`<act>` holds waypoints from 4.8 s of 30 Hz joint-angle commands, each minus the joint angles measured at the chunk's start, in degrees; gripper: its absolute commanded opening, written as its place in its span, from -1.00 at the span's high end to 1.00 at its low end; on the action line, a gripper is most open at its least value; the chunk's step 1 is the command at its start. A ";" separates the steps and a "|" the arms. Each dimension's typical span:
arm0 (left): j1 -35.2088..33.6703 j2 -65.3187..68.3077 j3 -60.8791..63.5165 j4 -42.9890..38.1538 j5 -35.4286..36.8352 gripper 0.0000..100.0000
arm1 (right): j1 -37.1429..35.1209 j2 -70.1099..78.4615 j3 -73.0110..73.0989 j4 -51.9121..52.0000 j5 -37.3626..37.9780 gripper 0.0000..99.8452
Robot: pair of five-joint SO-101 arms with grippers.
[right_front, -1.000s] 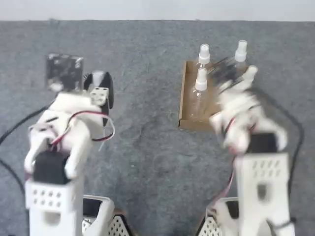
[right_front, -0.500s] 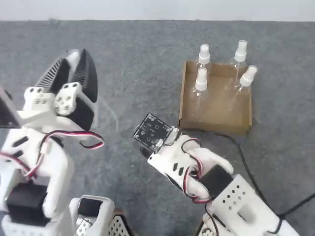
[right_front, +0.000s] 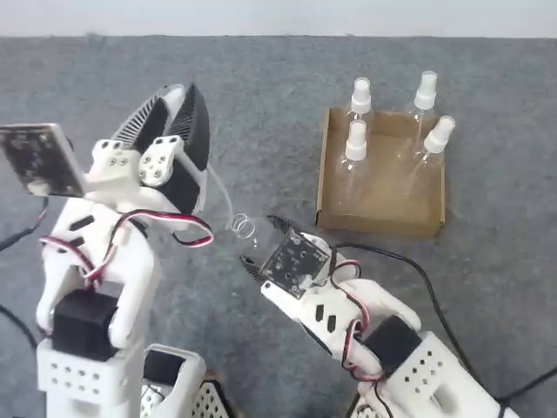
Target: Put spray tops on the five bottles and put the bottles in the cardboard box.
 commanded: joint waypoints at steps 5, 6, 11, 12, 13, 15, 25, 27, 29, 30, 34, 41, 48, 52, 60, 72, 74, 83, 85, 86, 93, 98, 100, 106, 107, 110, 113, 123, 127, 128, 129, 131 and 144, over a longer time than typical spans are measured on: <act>0.62 -1.05 -1.63 -2.37 2.02 0.97 | -0.75 -1.98 -0.44 -1.45 -1.14 0.99; 0.62 -1.05 -1.80 -2.29 2.02 0.97 | -0.75 -1.98 -0.44 -1.45 -1.14 0.99; 0.62 -1.23 -2.33 0.35 2.02 0.97 | -0.40 -1.98 -0.44 -1.36 -1.41 0.99; 0.53 -1.49 -3.21 1.05 1.93 0.97 | -0.40 -1.98 -0.44 -1.27 -2.46 0.99; 0.18 -2.02 -3.91 1.41 1.85 0.97 | -0.40 -1.98 -0.44 -1.27 -3.78 0.99; 0.09 -3.16 -4.62 1.23 0.44 0.97 | -0.40 -1.98 -0.44 -1.27 -5.54 0.99; 0.53 -4.40 -6.64 1.14 -0.26 0.97 | -0.57 -1.98 -0.44 -1.27 -5.98 0.99; 0.53 -4.40 -5.58 0.88 -0.26 0.97 | -0.66 -1.98 -0.44 -1.27 -6.15 0.99; 0.53 -4.48 -3.91 -0.09 -0.26 0.97 | -0.75 -1.98 -0.44 -1.27 -6.15 0.99; 0.53 -4.48 -2.86 -0.53 -0.26 0.97 | -0.75 -1.98 -0.44 -1.27 -6.15 0.99; 0.62 -4.92 0.92 -1.93 -0.18 0.97 | -0.75 -1.98 -0.44 -1.27 -6.24 0.99; 1.05 -5.01 6.55 -3.43 -0.18 0.97 | -0.48 -2.51 -0.62 -1.36 -6.33 0.99; 9.05 -8.62 7.78 7.12 -5.01 0.97 | 3.65 -2.07 -1.76 -4.53 -17.67 0.99; 9.58 -9.67 9.10 6.95 -6.15 0.97 | 2.51 -1.98 -1.76 -8.31 -19.34 0.99; 9.76 -9.67 15.43 4.84 -8.70 0.97 | -1.10 -2.24 -1.58 -9.98 -17.05 0.99; 9.49 -9.76 2.68 14.33 -12.75 0.61 | -1.01 -2.68 -1.32 -6.20 -8.18 0.99; 9.41 -10.11 1.45 15.21 -12.75 0.61 | -1.01 -2.68 -1.41 -6.20 -8.18 0.99; -4.13 -20.57 9.63 21.45 -19.34 0.61 | 8.22 1.01 -9.67 -6.11 -12.13 0.99; -4.40 -25.23 15.16 20.40 -20.57 0.61 | 8.84 5.23 -13.27 -6.11 -13.45 0.99; -4.13 -27.25 17.89 20.04 -20.75 0.61 | 8.92 7.69 -15.30 -6.20 -13.80 0.99; -2.20 -37.27 36.35 17.93 -20.84 0.58 | 8.92 22.29 -29.54 -6.11 -13.98 0.99; 5.10 -42.20 39.08 17.05 -20.84 0.40 | 8.40 27.82 -34.46 -5.58 -14.51 0.99; 7.03 -42.46 39.25 16.79 -20.84 0.40 | 8.22 28.88 -36.92 -2.51 -17.32 0.99; 7.30 -38.68 42.24 11.43 -20.57 0.40 | 3.38 27.38 -47.82 15.16 -19.60 0.99; 7.30 -38.07 42.86 10.81 -20.57 0.40 | 2.86 26.59 -49.58 18.51 -19.43 0.99; 7.30 -37.54 43.38 10.46 -20.57 0.40 | 3.30 24.22 -52.84 26.33 -17.49 0.99; 7.30 -38.07 43.38 10.46 -20.57 0.40 | 4.97 21.67 -52.75 30.46 -16.18 0.99; 7.38 -38.07 43.65 12.48 -20.57 0.40 | 21.41 14.11 -50.11 39.25 -5.80 0.99; 7.38 -38.15 43.65 12.40 -20.57 0.40 | 32.75 13.41 -50.11 40.92 -0.62 0.99; 7.38 -38.15 43.65 12.40 -20.57 0.40 | 35.21 13.58 -50.11 40.92 0.62 0.99; 7.38 -38.15 43.74 12.57 -20.57 0.40 | 37.67 13.93 -49.85 40.84 1.67 0.99; 7.38 -38.15 44.97 12.31 -20.57 0.40 | 41.71 14.37 -48.79 39.78 2.73 0.99; 7.21 -44.92 52.18 10.37 -20.84 0.40 | 44.26 27.30 -30.15 9.71 -5.63 0.99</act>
